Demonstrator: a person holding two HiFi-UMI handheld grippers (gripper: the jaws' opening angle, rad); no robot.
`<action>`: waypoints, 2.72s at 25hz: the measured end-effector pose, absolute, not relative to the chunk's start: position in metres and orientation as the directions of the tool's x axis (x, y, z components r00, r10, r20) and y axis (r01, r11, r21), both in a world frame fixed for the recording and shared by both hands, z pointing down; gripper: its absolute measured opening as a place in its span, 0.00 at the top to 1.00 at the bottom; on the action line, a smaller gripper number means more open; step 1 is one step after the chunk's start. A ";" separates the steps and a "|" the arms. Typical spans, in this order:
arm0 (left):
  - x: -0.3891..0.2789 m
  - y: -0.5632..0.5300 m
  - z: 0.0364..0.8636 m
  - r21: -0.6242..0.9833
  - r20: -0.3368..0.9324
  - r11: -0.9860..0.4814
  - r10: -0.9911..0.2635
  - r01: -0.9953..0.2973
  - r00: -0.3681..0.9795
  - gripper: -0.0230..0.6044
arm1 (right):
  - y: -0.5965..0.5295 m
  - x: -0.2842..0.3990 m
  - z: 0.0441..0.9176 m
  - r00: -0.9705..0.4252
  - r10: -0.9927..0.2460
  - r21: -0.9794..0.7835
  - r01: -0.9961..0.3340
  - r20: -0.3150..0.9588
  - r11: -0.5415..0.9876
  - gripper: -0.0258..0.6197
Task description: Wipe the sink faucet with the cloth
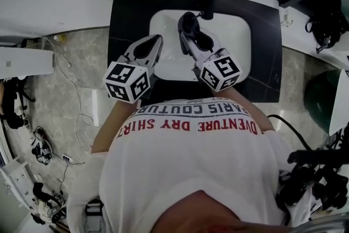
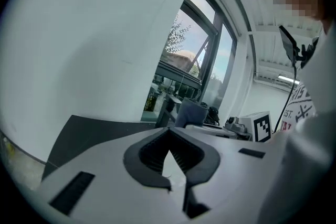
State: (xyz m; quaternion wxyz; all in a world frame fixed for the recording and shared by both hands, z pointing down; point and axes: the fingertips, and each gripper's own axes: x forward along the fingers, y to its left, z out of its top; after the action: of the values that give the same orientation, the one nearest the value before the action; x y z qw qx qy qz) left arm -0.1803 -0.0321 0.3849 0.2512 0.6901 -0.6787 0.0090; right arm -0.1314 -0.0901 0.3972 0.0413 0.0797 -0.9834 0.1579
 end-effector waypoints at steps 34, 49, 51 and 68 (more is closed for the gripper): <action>-0.286 -0.062 0.433 0.414 0.403 -0.433 -0.702 -0.801 0.588 0.96 | -0.124 -0.216 0.431 -0.671 -0.722 -0.208 -0.740 0.169 0.639 0.84; -0.341 -0.076 0.434 0.432 0.353 -0.564 -0.612 -0.704 0.707 0.96 | -0.193 -0.240 0.444 -0.410 -0.891 -0.043 -0.911 0.194 0.410 0.84; -0.349 -0.077 0.436 0.435 0.362 -0.555 -0.613 -0.709 0.702 0.96 | -0.210 -0.235 0.454 -0.372 -0.904 -0.044 -0.928 0.213 0.371 0.84; -0.372 -0.099 0.461 0.460 0.389 -0.532 -0.599 -0.711 0.700 0.96 | -0.269 -0.212 0.521 -0.140 -0.911 0.100 -0.976 0.387 0.192 0.84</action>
State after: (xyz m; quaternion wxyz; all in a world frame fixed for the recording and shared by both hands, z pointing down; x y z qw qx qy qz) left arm -0.3719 -0.0993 0.4609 0.3040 0.8703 -0.3764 0.0922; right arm -0.2121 -0.2686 0.5213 0.1841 0.6295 -0.7497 0.0882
